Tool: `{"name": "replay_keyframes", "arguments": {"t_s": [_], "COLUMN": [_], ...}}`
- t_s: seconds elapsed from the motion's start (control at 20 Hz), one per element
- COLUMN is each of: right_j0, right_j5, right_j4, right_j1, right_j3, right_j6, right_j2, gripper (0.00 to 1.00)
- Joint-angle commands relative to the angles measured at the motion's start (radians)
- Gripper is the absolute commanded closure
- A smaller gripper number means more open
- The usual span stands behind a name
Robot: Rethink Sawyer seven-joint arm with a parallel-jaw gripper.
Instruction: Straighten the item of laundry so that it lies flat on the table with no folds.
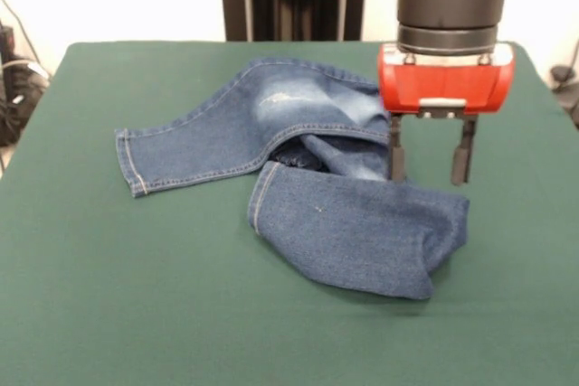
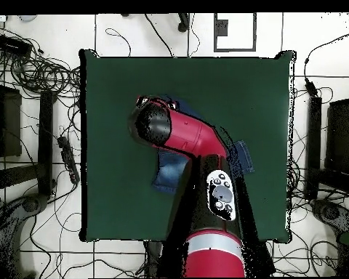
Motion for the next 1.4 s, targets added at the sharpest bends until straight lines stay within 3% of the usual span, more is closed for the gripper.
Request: {"name": "replay_keyframes", "arguments": {"t_s": [0.05, 1.05, 1.4], "right_j0": [-0.036, -0.154, -0.202], "right_j5": [0.066, -0.043, -0.147], "right_j4": [-0.075, -0.203, -0.234], "right_j1": [0.058, 0.065, 0.162], "right_j3": [0.137, 0.204, 0.189], "right_j6": [0.092, 0.100, 0.114], "right_j2": [0.051, 0.138, 0.200], "gripper": [0.00, 0.00, 0.00]}}
